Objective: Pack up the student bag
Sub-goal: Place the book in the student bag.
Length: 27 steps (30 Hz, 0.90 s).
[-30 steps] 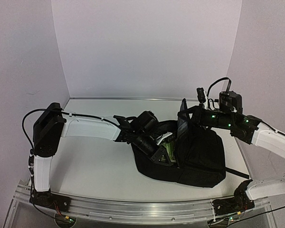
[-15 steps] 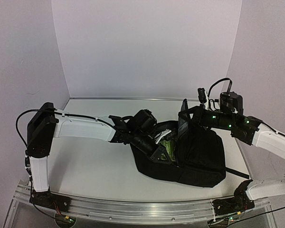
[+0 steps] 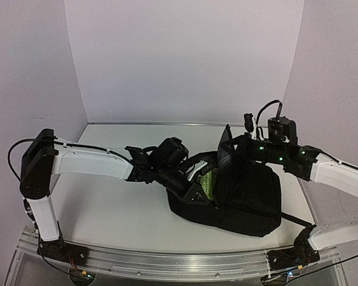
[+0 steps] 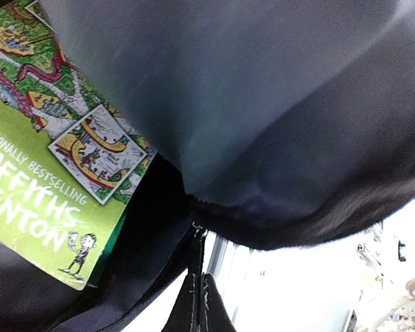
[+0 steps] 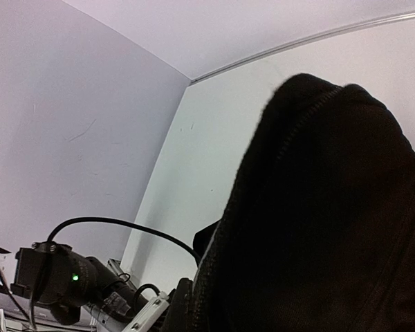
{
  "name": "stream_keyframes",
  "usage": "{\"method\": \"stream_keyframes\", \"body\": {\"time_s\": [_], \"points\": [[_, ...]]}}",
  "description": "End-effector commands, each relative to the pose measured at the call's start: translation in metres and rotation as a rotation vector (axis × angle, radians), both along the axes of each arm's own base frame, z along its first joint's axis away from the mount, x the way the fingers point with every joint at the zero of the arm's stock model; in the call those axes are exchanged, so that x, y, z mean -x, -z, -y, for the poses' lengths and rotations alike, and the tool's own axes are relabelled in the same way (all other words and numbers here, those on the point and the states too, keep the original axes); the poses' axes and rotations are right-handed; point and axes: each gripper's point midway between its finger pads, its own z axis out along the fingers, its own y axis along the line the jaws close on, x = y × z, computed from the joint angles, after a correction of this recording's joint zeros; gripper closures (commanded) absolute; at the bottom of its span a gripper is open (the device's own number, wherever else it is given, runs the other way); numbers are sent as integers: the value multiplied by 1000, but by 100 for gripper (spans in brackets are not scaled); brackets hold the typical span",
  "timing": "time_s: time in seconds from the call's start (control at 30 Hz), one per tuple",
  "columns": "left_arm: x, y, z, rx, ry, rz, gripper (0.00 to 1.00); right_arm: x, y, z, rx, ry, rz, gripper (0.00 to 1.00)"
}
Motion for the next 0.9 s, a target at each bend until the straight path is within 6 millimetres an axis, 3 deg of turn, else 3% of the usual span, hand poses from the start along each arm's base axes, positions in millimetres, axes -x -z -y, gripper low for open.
{"method": "stream_keyframes", "body": {"time_s": [0.0, 0.3, 0.43, 0.5, 0.63, 0.77, 0.87], "points": [[-8, -38, 1, 91, -39, 55, 100, -13, 10, -16, 28, 49, -7, 100], [-13, -46, -7, 95, -95, 81, 100, -32, 32, -55, 53, 120, -63, 89], [-17, -41, -12, 78, -140, 77, 100, -39, 33, -76, 11, 109, -67, 84], [-20, -41, -16, 72, -167, 80, 100, -43, 30, -84, 8, 99, -55, 77], [-25, -41, -22, 63, -220, 84, 100, -48, 15, -90, 12, 87, -3, 51], [-30, -42, -29, 51, -272, 93, 100, -41, -7, -78, 21, 87, 76, 26], [-35, -45, -38, 39, -318, 115, 100, -29, -17, -62, 46, 82, 128, 16]]}}
